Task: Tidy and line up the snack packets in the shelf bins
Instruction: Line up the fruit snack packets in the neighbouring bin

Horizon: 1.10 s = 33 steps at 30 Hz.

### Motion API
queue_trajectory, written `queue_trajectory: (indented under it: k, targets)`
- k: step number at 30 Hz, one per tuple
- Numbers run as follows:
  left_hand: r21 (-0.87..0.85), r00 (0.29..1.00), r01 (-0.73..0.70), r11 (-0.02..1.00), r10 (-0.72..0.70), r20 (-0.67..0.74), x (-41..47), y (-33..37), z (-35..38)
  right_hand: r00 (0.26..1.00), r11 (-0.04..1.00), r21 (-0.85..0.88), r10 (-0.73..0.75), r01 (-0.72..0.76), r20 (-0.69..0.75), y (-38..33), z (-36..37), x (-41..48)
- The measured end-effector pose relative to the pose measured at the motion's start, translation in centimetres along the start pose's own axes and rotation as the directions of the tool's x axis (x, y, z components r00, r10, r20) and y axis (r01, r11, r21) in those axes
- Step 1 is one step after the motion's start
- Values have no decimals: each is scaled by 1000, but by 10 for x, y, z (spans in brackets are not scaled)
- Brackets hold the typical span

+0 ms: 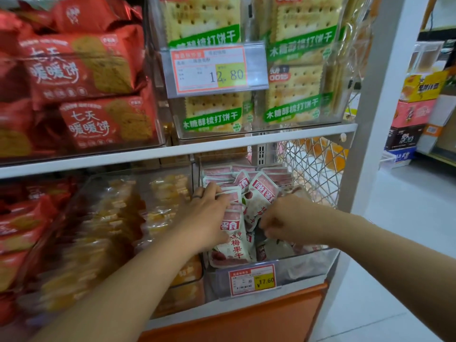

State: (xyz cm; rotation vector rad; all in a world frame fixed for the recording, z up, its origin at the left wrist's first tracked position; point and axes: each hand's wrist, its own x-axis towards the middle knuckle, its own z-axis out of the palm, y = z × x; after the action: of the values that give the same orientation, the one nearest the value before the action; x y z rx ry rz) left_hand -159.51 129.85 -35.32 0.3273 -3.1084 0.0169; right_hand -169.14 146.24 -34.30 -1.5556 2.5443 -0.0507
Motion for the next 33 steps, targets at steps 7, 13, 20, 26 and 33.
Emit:
queue_trajectory:
  k: [7, 13, 20, 26, 33]
  targets:
    - [-60, 1000, -10, 998, 9, -12, 0, -5, 4, 868, 619, 637, 163, -460, 469, 8, 31, 51]
    - [-52, 1000, -19, 998, 18, -17, 0, -7, 5, 857, 333, 791, 156, -513, 491, 15, 53, 63]
    - [-11, 998, -29, 1000, 28, -52, -4, -5, 5, 884, 470, 754, 323, -460, 338, 6, 64, 67]
    - [46, 997, -38, 998, 41, -69, -7, -2, 3, 863, 611, 631, 461, -478, 207, 6, 77, 79]
    - [38, 997, -46, 998, 48, -58, -7, -4, 4, 796, 426, 688, 460, -587, 394, 1, 70, 83]
